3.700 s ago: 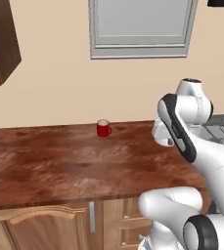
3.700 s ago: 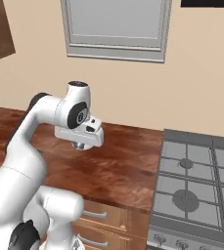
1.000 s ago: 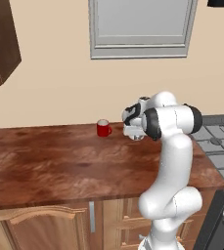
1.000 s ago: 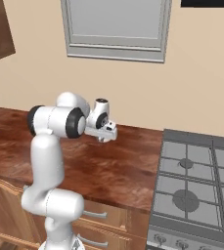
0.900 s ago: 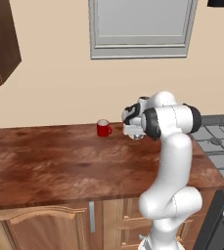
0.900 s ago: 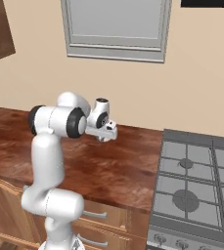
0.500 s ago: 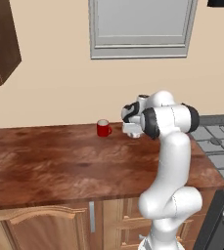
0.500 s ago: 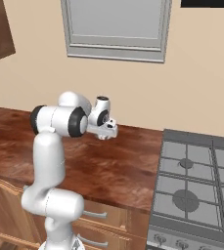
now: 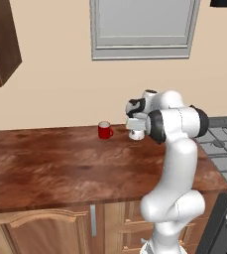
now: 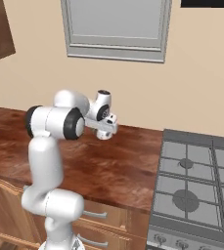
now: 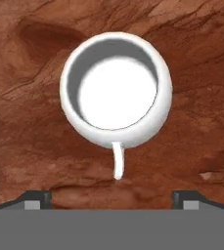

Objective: Clear the mugs and bowl far away from the sink.

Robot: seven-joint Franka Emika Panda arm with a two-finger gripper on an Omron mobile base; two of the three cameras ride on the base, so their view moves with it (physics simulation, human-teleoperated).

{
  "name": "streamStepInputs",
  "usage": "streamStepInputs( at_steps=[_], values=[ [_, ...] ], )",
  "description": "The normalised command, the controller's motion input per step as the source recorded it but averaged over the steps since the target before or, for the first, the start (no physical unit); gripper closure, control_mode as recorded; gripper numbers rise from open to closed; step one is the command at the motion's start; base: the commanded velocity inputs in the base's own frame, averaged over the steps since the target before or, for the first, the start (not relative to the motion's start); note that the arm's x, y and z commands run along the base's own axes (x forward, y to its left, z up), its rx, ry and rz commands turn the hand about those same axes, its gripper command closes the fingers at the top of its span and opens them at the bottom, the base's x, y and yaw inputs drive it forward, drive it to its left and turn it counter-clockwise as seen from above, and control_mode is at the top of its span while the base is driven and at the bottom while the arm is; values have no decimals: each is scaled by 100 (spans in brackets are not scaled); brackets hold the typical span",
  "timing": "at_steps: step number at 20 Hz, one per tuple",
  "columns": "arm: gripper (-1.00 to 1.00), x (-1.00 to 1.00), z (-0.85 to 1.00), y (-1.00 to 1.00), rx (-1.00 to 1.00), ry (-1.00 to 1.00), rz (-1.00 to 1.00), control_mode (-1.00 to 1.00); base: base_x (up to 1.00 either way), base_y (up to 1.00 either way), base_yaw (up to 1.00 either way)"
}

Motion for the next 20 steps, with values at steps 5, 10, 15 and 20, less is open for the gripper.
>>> streamStepInputs(
  at_steps=[5,10,15,20],
  values=[
    [-100,-58,97,0,6,20,-11,-100,0,0,0],
    [-100,-97,78,-4,2,26,0,-100,0,0,0],
    [-100,-100,91,0,0,13,4,-100,0,0,0],
    [-100,-100,79,1,0,3,16,-100,0,0,0]
  ],
)
